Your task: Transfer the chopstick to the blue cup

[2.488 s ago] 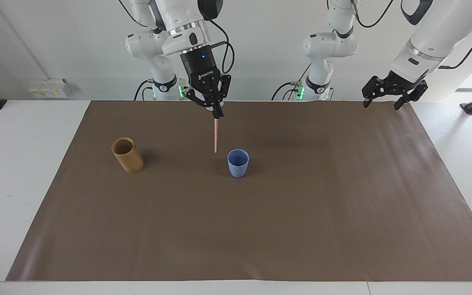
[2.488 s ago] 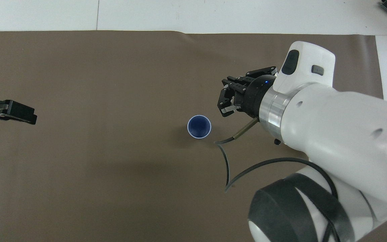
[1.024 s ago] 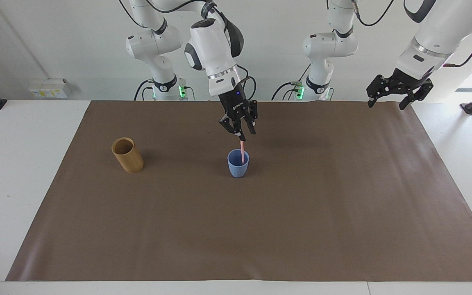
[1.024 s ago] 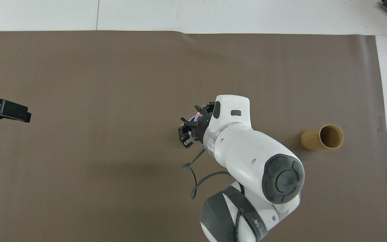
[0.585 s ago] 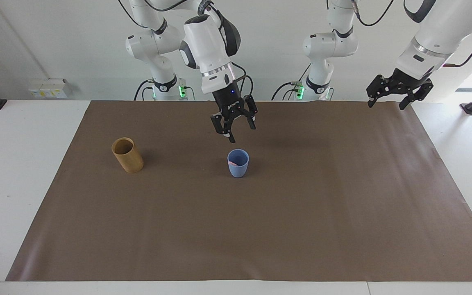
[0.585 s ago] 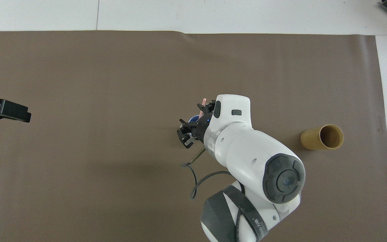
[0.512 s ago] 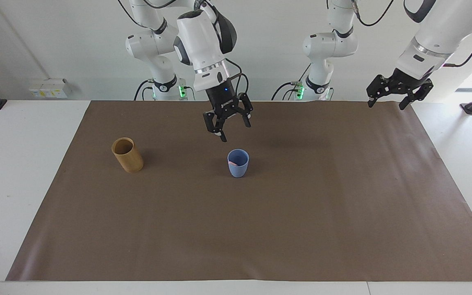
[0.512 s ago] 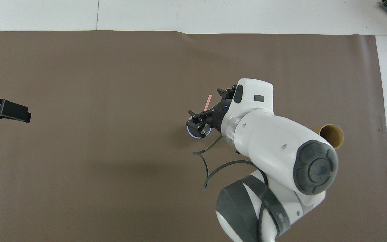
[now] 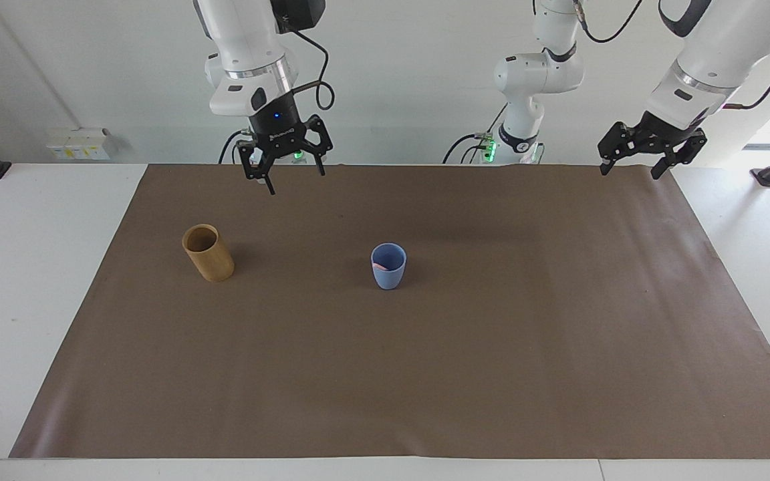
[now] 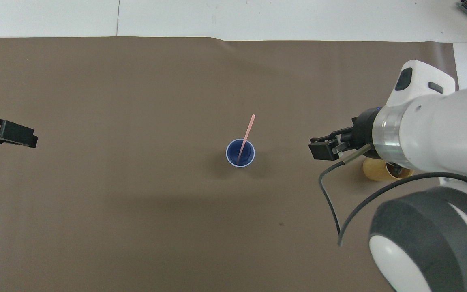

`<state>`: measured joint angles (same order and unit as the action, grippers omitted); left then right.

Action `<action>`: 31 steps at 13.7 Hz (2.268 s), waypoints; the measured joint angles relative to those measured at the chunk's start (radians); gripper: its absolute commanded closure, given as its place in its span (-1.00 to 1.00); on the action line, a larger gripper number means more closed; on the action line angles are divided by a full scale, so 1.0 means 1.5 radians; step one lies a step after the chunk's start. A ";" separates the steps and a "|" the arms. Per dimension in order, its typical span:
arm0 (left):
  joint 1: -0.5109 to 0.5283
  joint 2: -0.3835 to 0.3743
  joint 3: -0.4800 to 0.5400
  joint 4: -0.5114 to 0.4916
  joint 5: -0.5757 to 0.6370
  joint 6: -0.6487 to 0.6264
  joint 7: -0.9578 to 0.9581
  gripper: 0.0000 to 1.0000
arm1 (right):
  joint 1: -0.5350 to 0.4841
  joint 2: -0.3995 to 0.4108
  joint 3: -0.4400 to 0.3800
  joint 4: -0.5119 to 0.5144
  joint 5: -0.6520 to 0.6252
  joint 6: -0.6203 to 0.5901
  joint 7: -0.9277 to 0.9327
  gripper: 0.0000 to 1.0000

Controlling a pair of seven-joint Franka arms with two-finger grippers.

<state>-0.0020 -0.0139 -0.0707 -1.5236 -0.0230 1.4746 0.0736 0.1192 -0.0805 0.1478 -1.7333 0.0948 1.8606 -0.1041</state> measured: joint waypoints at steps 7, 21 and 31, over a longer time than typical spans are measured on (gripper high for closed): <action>0.000 0.000 0.000 0.000 0.000 0.000 0.000 -1.00 | -0.100 0.029 -0.010 0.004 -0.069 -0.061 0.137 -1.00; 0.000 0.000 0.000 0.000 0.000 0.000 0.000 -1.00 | -0.101 0.043 -0.008 0.040 -0.078 -0.117 0.159 -1.00; 0.000 0.000 0.000 0.000 0.000 0.000 0.000 -1.00 | -0.112 -0.001 -0.043 0.057 -0.069 -0.189 0.161 -1.00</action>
<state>-0.0017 -0.0140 -0.0706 -1.5236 -0.0230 1.4746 0.0736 -0.0485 -0.0827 0.0839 -1.6476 -0.0086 1.5777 0.1369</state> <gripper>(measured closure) 0.000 0.000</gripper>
